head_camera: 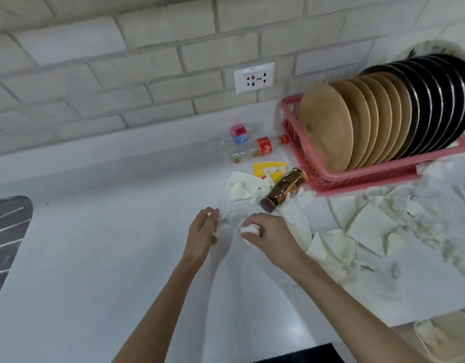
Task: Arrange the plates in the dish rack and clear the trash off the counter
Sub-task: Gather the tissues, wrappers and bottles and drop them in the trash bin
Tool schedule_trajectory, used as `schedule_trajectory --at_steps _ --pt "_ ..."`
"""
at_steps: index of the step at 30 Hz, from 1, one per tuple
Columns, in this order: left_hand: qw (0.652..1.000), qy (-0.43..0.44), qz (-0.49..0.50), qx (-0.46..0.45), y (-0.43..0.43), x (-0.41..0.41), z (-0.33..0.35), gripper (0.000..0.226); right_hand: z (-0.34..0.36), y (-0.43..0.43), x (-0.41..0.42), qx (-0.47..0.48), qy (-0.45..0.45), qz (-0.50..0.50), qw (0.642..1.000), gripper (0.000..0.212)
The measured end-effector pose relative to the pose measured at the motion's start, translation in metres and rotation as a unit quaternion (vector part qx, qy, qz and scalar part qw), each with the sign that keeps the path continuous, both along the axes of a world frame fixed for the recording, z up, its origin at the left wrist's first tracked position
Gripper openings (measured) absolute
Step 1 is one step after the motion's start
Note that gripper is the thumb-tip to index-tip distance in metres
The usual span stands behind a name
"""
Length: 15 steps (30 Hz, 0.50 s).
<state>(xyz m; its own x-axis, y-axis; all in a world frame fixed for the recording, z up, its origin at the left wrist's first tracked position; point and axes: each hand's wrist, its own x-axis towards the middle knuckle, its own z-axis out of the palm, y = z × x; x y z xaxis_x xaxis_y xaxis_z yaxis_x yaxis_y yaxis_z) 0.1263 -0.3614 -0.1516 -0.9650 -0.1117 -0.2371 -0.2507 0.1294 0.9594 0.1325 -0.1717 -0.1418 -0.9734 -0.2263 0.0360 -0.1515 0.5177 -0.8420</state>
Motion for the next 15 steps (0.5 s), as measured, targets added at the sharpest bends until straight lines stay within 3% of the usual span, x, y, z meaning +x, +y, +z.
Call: schedule_trajectory --at_steps 2,6,10,15 --pt "0.999 0.027 -0.035 -0.019 0.019 0.009 0.011 0.037 0.011 0.014 0.014 -0.026 -0.008 -0.027 0.999 0.007" --pt "0.997 0.051 -0.060 -0.011 0.064 0.031 0.026 0.010 0.022 0.047 0.046 -0.095 -0.029 -0.094 0.991 0.012" --pt "0.993 0.046 -0.097 0.051 0.113 0.053 0.045 0.017 0.033 0.087 0.078 -0.097 -0.003 -0.153 0.983 0.023" --pt "0.981 0.050 -0.174 0.066 0.185 0.081 0.051 0.015 0.044 0.150 0.131 -0.120 0.005 -0.234 0.965 0.032"
